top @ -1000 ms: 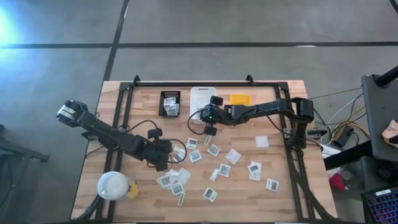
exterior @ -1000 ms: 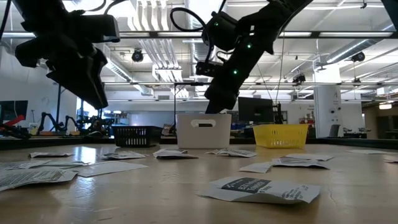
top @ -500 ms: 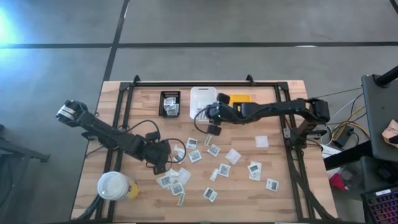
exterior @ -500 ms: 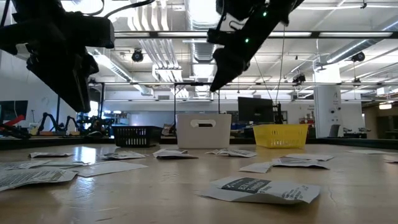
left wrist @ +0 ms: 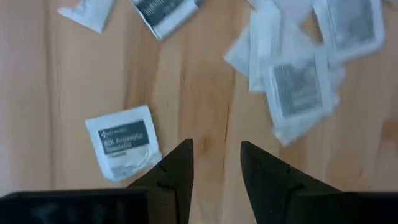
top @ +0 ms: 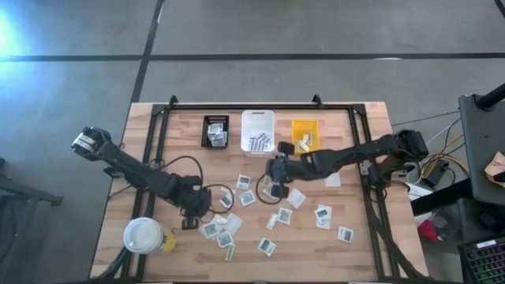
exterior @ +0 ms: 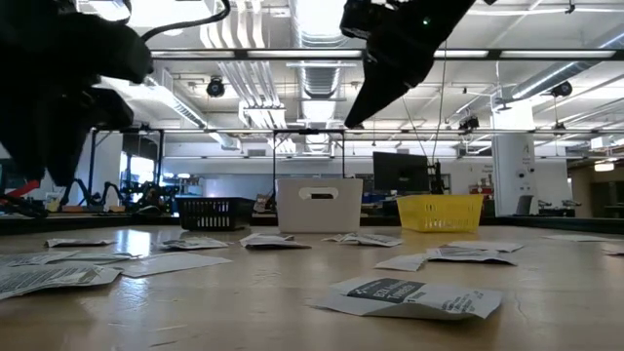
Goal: Pick & Place First Aid Supplies
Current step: Put the towelette pack into the black basket
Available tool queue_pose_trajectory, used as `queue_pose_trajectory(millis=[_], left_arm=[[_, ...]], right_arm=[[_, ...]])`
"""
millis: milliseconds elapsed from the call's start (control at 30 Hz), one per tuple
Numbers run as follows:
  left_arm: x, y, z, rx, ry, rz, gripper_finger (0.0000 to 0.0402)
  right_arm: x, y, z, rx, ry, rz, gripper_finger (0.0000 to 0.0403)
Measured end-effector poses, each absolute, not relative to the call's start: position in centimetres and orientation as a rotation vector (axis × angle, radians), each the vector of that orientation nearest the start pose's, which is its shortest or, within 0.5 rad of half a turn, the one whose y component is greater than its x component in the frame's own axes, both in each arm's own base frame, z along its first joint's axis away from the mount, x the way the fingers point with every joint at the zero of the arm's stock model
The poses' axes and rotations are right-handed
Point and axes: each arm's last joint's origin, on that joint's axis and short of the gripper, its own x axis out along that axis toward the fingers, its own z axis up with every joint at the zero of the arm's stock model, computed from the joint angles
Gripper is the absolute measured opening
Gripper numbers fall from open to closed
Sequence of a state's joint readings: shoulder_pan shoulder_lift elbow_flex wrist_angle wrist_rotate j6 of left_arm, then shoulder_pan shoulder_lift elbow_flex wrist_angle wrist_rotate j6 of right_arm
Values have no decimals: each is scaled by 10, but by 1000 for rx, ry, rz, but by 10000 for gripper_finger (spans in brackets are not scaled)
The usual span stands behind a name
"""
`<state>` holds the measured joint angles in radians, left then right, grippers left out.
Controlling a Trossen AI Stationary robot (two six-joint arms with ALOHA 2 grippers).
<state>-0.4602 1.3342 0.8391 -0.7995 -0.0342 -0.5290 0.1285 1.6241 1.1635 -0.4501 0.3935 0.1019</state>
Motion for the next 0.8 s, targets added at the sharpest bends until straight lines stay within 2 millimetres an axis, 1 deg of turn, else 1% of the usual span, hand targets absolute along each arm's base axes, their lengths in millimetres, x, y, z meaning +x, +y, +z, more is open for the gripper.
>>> queue_pose_trajectory(millis=[167,300,567,700,800], left_arm=[[198,-106,201,23,1343,-134,126],[195,-105,197,128,1350,-202,126],[191,-99,187,315,1341,-185,126],[191,-98,184,375,1329,-212,126],[188,-97,177,395,1340,-238,126]], right_arm=[[331,41,234,-102,912,-301,81],[328,42,232,-70,933,-320,72],[327,42,231,-66,951,-327,60],[327,42,231,-66,951,-327,59],[327,42,231,-66,951,-327,58]])
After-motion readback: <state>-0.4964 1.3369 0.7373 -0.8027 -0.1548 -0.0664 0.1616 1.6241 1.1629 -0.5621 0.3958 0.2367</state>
